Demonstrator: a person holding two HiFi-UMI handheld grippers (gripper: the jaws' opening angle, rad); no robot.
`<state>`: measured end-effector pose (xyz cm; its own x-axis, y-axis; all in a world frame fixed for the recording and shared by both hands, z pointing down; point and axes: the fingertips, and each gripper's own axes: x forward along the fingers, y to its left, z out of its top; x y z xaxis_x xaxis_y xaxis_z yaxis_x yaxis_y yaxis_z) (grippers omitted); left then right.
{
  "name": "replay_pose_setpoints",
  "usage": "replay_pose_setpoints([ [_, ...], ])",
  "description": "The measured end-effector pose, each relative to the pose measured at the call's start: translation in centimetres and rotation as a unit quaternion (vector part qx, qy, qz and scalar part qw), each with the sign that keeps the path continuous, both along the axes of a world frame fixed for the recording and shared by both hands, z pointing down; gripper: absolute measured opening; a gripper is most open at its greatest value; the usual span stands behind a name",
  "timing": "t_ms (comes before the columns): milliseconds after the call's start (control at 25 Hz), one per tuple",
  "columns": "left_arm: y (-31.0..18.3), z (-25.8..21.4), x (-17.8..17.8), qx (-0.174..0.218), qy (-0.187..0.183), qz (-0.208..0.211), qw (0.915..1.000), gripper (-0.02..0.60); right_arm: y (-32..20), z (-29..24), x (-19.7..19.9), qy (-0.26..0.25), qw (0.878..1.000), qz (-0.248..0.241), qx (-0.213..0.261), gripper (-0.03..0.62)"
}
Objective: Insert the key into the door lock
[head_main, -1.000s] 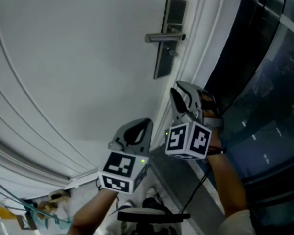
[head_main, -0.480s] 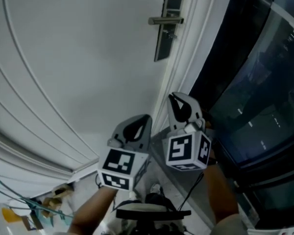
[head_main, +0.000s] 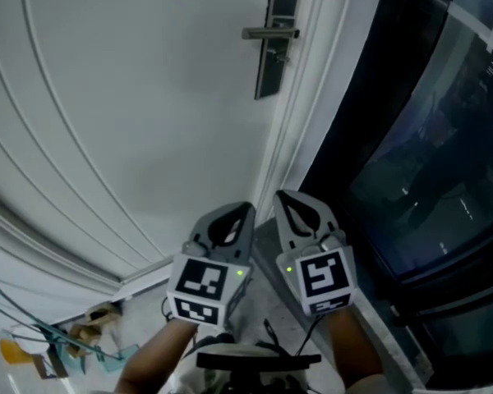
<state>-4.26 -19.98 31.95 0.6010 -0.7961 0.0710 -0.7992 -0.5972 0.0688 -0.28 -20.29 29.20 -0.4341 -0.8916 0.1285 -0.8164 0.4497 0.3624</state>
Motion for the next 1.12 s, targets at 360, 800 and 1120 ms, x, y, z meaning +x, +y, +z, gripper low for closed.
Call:
replay_pose_setpoints([
  [360,4.5,1.3,3.5,-0.012,-0.008,-0.02,0.9997,0.009,5.9,2.2,3.0,-0.108,0.993,-0.033,-0.042,0.012],
  [800,11.2,2.7,6.9,-0.014,-0.023,-0.035,0.999,0.009,12.6,3.5,6.1,-0.14,0.988,-0.033,-0.053,0.011],
  [1120,13.6,3.0,7.7,-0.011,-0.028,-0.042,0.9987,0.009,15.0,4.1,6.9,-0.143,0.987,-0.03,-0.065,0.011],
])
